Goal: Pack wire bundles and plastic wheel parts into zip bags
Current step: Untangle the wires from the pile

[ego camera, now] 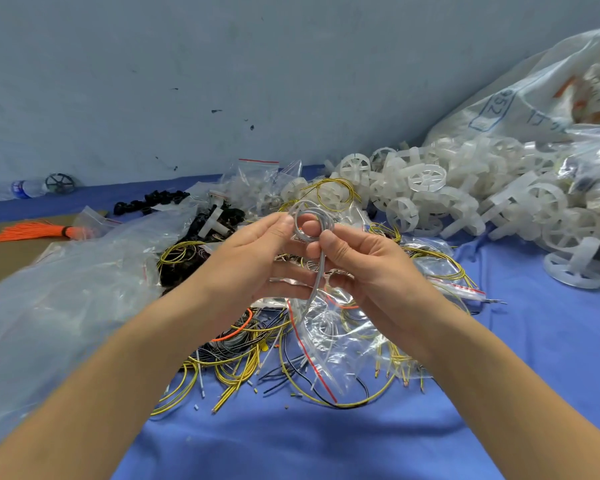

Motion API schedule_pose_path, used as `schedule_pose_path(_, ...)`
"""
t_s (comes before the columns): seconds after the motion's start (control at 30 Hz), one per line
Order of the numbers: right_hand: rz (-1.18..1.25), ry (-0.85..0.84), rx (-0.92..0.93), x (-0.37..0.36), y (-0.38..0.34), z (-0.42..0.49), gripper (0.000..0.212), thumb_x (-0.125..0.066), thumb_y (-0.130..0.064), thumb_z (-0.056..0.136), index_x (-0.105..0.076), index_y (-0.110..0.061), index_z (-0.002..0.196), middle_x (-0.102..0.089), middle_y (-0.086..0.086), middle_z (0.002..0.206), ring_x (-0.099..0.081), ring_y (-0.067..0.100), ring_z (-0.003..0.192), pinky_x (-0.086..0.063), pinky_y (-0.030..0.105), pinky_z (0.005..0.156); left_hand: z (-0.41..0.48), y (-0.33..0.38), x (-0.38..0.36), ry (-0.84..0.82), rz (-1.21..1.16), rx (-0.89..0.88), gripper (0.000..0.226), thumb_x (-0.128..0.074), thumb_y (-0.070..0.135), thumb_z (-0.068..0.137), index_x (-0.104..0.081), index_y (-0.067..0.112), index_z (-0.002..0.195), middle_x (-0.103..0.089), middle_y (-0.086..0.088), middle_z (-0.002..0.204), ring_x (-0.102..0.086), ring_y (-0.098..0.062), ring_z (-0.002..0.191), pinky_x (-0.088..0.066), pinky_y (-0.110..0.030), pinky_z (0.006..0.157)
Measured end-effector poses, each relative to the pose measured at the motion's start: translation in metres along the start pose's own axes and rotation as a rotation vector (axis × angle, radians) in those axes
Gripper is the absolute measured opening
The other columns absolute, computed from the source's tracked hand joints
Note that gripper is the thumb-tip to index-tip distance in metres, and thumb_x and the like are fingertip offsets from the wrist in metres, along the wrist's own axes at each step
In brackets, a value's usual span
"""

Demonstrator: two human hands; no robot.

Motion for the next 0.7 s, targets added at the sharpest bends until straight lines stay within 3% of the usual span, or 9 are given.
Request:
schedule_pose_path(0.1, -0.049, 0.012, 0.003, 0.001, 0.003, 0.0, 0.017, -0.059, -0.027, 0.089, -0.072, -0.016, 0.093, -0.07, -0.004, 0.084, -0.06, 0.019, 0.088, -0.044, 0.037, 0.08, -0.003, -0.006, -0.005, -0.021, -0.145, 0.046, 0.024, -0.046, 0.032, 0.099, -0.065, 0.02, 0.109, -0.072, -0.012, 0.087, -0.071, -0.041, 0.079, -0.06, -0.042, 0.069)
schedule_pose_path(0.2, -0.083, 0.044, -0.018, 0.002, 0.006, 0.0, 0.017, -0.06, -0.027, 0.091, -0.074, -0.019, 0.095, -0.066, -0.005, 0.083, -0.05, 0.011, 0.078, -0.037, 0.028, 0.073, -0.004, -0.01, -0.004, -0.021, -0.168, 0.058, 0.022, -0.047, 0.031, 0.098, -0.057, 0.017, 0.113, -0.07, -0.008, 0.083, -0.069, -0.034, 0.064, -0.058, -0.04, 0.061)
schedule_pose_path(0.3, -0.074, 0.028, -0.039, 0.0, 0.008, 0.001, 0.017, -0.06, -0.026, 0.092, -0.077, -0.024, 0.091, -0.066, -0.005, 0.083, -0.047, 0.01, 0.074, -0.037, 0.023, 0.068, -0.007, -0.013, -0.001, -0.046, -0.169, 0.066, 0.023, -0.053, 0.03, 0.091, -0.059, 0.017, 0.109, -0.065, -0.004, 0.081, -0.061, -0.022, 0.057, -0.051, -0.029, 0.049)
schedule_pose_path(0.4, -0.134, 0.023, -0.049, -0.001, 0.011, 0.002, 0.02, -0.06, -0.025, 0.094, -0.074, -0.014, 0.104, -0.063, 0.003, 0.084, -0.05, 0.013, 0.076, -0.039, 0.022, 0.067, -0.01, -0.017, 0.004, -0.101, -0.027, 0.069, 0.024, -0.059, 0.031, 0.085, -0.062, 0.024, 0.109, -0.065, 0.0, 0.081, -0.054, -0.017, 0.06, -0.043, -0.024, 0.052)
schedule_pose_path(0.5, -0.137, -0.007, -0.076, -0.003, 0.015, 0.0, 0.027, -0.061, -0.031, 0.09, -0.074, -0.016, 0.109, -0.064, 0.003, 0.083, -0.056, 0.017, 0.075, -0.041, 0.023, 0.068, -0.014, -0.021, 0.007, -0.148, 0.193, 0.075, 0.032, -0.064, 0.032, 0.084, -0.059, 0.028, 0.115, -0.066, -0.004, 0.085, -0.049, -0.022, 0.072, -0.04, -0.025, 0.057)
schedule_pose_path(0.6, -0.152, -0.004, -0.123, -0.002, 0.017, 0.0, 0.027, -0.061, -0.032, 0.091, -0.075, -0.02, 0.11, -0.067, 0.001, 0.089, -0.056, 0.02, 0.081, -0.042, 0.024, 0.069, -0.017, -0.02, 0.01, -0.181, 0.305, 0.053, 0.035, -0.064, 0.029, 0.083, -0.056, 0.023, 0.118, -0.067, -0.001, 0.081, -0.049, -0.012, 0.059, -0.041, -0.018, 0.051)
schedule_pose_path(0.7, -0.136, 0.005, -0.172, 0.001, 0.018, 0.0, 0.021, -0.06, -0.029, 0.094, -0.077, -0.021, 0.104, -0.069, -0.006, 0.084, -0.056, 0.012, 0.076, -0.044, 0.021, 0.067, -0.018, -0.017, 0.014, -0.171, 0.366, 0.033, 0.03, -0.061, 0.025, 0.087, -0.059, 0.019, 0.117, -0.064, 0.0, 0.079, -0.046, -0.009, 0.055, -0.039, -0.019, 0.05)
Point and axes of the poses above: each hand's wrist, its own z-axis towards the middle knuckle, its own x-axis out of the back of the hand, y = z × x, the point moved 4 cm from there along z, towards the middle knuckle
